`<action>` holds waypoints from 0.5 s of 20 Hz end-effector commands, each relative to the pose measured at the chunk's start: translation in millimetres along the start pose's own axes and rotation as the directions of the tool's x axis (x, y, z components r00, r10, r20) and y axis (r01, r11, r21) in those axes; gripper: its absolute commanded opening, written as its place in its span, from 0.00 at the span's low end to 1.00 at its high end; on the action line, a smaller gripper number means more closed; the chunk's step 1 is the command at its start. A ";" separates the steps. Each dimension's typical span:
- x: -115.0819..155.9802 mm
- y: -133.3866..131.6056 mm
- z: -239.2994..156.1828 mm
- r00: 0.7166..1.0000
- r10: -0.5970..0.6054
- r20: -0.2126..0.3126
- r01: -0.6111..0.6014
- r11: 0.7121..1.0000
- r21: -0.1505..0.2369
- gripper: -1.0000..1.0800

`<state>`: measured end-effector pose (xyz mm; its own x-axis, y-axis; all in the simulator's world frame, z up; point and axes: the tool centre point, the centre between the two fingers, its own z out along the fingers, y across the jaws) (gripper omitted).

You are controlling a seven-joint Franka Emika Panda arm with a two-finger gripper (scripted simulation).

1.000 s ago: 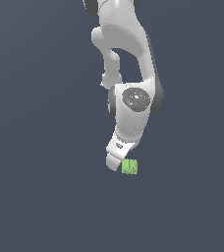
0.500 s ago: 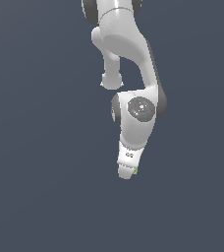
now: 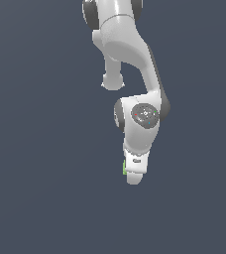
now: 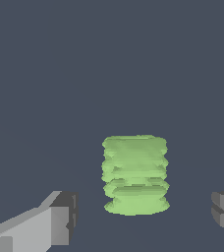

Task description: Pick up the object and move it to a goal position.

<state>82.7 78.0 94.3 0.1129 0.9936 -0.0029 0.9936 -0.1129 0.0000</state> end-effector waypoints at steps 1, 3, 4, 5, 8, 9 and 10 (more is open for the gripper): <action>1.5 1.0 1.3 1.000 -0.023 -0.002 0.023 1.000 0.000 0.96; 2.1 1.3 1.8 0.999 -0.032 -0.003 0.032 0.999 0.000 0.96; 2.2 1.4 1.9 0.999 -0.034 -0.003 0.034 0.999 0.000 0.96; 2.3 1.4 2.0 0.999 -0.035 -0.003 0.035 0.999 0.000 0.96; 1.9 1.2 3.5 1.000 -0.030 -0.003 0.030 1.000 0.000 0.96; 1.8 1.2 5.6 1.000 -0.030 -0.003 0.030 1.000 0.000 0.96; 2.0 1.0 8.6 1.000 -0.031 -0.003 0.031 1.000 0.000 0.96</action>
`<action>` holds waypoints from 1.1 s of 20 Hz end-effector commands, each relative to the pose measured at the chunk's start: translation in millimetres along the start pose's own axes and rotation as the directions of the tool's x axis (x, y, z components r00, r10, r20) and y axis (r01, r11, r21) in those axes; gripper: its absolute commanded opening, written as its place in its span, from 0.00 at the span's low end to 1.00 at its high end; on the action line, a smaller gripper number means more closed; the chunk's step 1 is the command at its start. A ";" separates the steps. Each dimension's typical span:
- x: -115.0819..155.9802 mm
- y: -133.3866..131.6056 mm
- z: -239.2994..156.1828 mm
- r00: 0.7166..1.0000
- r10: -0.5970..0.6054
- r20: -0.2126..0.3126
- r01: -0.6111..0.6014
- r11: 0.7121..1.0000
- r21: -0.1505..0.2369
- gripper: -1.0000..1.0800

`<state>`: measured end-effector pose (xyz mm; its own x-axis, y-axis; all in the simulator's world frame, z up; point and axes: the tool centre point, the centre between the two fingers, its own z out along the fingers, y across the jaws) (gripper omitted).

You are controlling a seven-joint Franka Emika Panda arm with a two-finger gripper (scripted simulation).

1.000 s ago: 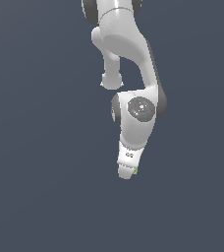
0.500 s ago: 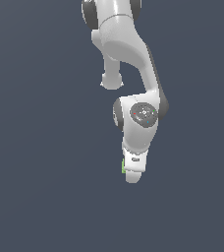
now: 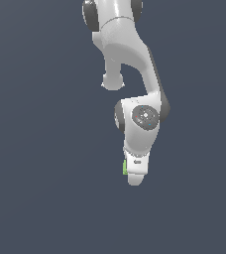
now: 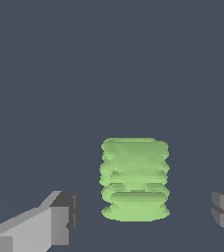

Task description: Pick up the object and move it to a goal position.

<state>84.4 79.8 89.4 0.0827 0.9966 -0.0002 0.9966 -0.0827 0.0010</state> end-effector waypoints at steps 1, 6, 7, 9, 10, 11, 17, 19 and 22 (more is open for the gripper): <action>-0.2 -0.5 7.4 1.000 -0.001 0.000 0.001 1.000 0.001 0.96; 0.4 -1.5 35.0 1.000 -0.004 0.000 0.004 1.000 0.001 0.96; 0.1 -1.6 39.4 1.000 -0.004 0.000 0.004 1.000 0.001 0.96; 0.2 -1.6 45.6 1.000 -0.005 0.000 0.005 1.000 0.001 0.96; 0.1 -1.4 47.4 1.000 -0.005 0.000 0.005 1.000 0.001 0.96; 0.2 -1.1 48.2 1.000 -0.005 0.000 0.005 1.000 0.001 0.96; 0.6 -0.2 47.2 1.000 -0.005 0.000 0.005 1.000 0.001 0.00; 0.6 -0.2 47.2 1.000 -0.005 0.000 0.005 1.000 0.001 0.00; 0.6 -0.2 47.2 1.000 -0.005 0.000 0.005 1.000 0.001 0.00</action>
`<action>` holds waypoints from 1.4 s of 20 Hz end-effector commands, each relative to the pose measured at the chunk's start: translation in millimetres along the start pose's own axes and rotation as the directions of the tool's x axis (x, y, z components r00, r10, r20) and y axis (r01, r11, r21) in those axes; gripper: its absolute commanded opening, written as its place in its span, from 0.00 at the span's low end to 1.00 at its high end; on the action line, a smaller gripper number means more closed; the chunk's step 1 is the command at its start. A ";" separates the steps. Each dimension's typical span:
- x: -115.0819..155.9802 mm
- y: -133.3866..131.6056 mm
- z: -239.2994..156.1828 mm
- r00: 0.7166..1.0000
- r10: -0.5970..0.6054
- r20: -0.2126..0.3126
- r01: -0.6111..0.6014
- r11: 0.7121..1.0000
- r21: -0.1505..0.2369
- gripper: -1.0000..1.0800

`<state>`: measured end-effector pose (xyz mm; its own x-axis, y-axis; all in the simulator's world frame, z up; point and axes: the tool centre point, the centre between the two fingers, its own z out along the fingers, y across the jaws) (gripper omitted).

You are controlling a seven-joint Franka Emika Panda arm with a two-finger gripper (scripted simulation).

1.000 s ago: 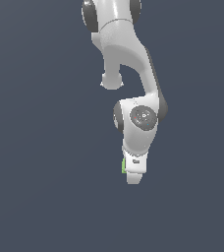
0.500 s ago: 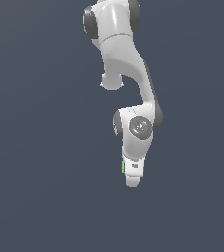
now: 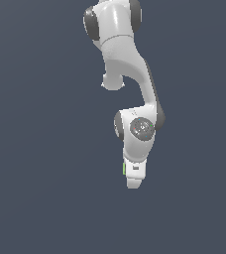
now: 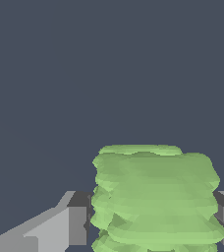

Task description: Pick up the object and move it to a goal position.

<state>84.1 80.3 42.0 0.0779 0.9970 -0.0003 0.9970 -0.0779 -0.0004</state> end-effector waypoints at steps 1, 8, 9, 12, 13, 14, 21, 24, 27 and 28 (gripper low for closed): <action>0.0 0.1 -0.2 1.000 0.000 0.000 0.000 1.000 0.000 0.00; -1.5 -2.5 -1.8 1.000 0.000 0.000 0.000 1.000 0.000 0.00; -2.2 -3.7 -2.6 1.000 0.000 0.000 0.000 1.000 0.000 0.00; -5.0 -8.4 -5.6 1.000 0.000 0.000 0.000 1.000 0.000 0.00; -6.2 -10.4 -6.8 1.000 0.000 0.000 0.000 1.000 0.000 0.00; -7.5 -12.7 -8.3 1.000 0.000 0.000 0.000 1.000 0.000 0.00; -21.9 -36.0 -23.0 1.000 0.001 0.001 -0.001 1.000 0.000 0.00; -30.5 -50.4 -32.1 1.000 0.001 0.001 -0.001 1.000 0.000 0.00; -39.8 -65.9 -42.0 1.000 0.001 0.002 -0.001 1.000 0.000 0.00; -43.1 -71.2 -45.4 1.000 0.001 0.002 -0.001 1.000 0.000 0.00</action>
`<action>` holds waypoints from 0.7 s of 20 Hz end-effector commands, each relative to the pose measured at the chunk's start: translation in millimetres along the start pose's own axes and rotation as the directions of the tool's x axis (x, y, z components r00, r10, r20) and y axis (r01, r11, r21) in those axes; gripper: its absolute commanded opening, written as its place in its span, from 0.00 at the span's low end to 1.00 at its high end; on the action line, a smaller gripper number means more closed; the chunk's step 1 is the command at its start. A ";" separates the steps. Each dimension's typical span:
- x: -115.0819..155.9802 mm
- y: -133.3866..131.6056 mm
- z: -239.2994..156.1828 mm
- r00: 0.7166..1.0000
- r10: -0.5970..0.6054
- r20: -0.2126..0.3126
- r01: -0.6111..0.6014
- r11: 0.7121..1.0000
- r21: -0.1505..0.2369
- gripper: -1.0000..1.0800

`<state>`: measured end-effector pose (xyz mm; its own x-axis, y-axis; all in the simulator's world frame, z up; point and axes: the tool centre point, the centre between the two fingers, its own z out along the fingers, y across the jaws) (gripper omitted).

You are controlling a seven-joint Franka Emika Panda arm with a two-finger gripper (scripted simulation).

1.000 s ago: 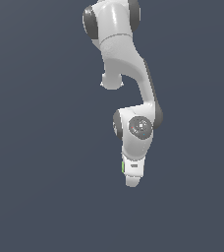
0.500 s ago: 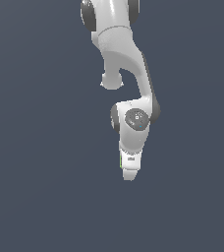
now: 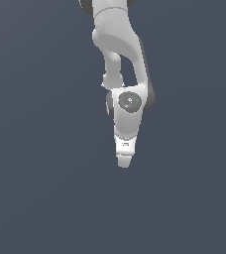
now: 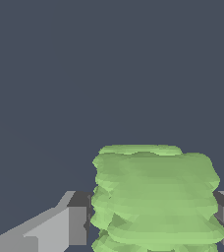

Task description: Pick up the object and move it to a goal position.

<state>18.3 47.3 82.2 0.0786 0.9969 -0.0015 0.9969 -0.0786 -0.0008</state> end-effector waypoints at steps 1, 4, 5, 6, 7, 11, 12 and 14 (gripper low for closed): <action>-8.3 -13.6 -8.7 1.000 0.000 0.001 0.000 1.000 -0.001 0.00; -18.6 -30.5 -19.7 1.000 0.000 0.001 0.000 1.000 -0.001 0.00; -22.2 -36.4 -23.4 1.000 0.001 0.001 -0.001 1.000 -0.001 0.00; -25.8 -42.3 -27.3 1.000 0.001 0.001 -0.001 1.000 -0.001 0.00; -29.5 -48.4 -31.3 1.000 0.001 0.001 -0.001 1.000 -0.001 0.00; -45.2 -73.8 -48.0 1.000 0.001 0.002 -0.001 1.000 -0.001 0.00; -49.2 -80.3 -52.3 1.000 0.001 0.002 -0.001 1.000 -0.001 0.00; -57.0 -93.0 -60.8 1.000 0.001 0.002 -0.001 1.000 -0.001 0.00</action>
<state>-68.4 3.0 136.7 0.0793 0.9968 -0.0031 0.9969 -0.0793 -0.0007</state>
